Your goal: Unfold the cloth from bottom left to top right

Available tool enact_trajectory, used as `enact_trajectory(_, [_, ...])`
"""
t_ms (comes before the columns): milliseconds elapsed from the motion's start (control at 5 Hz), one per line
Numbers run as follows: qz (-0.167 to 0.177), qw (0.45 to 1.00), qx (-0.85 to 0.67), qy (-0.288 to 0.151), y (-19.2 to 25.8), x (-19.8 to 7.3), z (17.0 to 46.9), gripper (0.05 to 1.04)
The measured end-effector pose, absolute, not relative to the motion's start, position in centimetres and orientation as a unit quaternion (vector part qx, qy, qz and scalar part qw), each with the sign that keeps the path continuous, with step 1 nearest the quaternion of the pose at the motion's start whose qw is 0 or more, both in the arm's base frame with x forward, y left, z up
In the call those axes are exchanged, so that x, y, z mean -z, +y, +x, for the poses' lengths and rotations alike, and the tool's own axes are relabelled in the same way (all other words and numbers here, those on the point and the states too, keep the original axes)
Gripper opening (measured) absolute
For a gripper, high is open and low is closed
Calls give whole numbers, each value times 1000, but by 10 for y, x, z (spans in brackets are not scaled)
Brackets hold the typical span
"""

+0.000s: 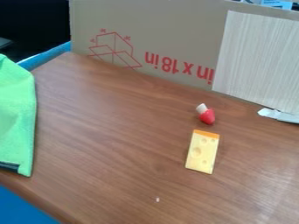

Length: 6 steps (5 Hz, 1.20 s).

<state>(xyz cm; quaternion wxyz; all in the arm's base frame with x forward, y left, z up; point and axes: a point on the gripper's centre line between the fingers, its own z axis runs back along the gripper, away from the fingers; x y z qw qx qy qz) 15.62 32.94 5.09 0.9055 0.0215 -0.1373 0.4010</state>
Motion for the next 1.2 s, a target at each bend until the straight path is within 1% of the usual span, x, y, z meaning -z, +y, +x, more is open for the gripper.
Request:
enact_trajectory(200, [12,908,-396,-137,326,-51,157,51])
enact_trajectory(400, [-6,906,-404,-123,320,-51,155,51])
enact_trajectory(600, [46,890,-433,-135,319,-79,156,51])
enact_trajectory(800, [92,882,-444,-125,303,-90,170,51])
enact_trajectory(1000, [131,871,-462,-106,290,-97,184,51])
enact_trajectory(1200, [217,844,-484,-75,272,-98,207,51])
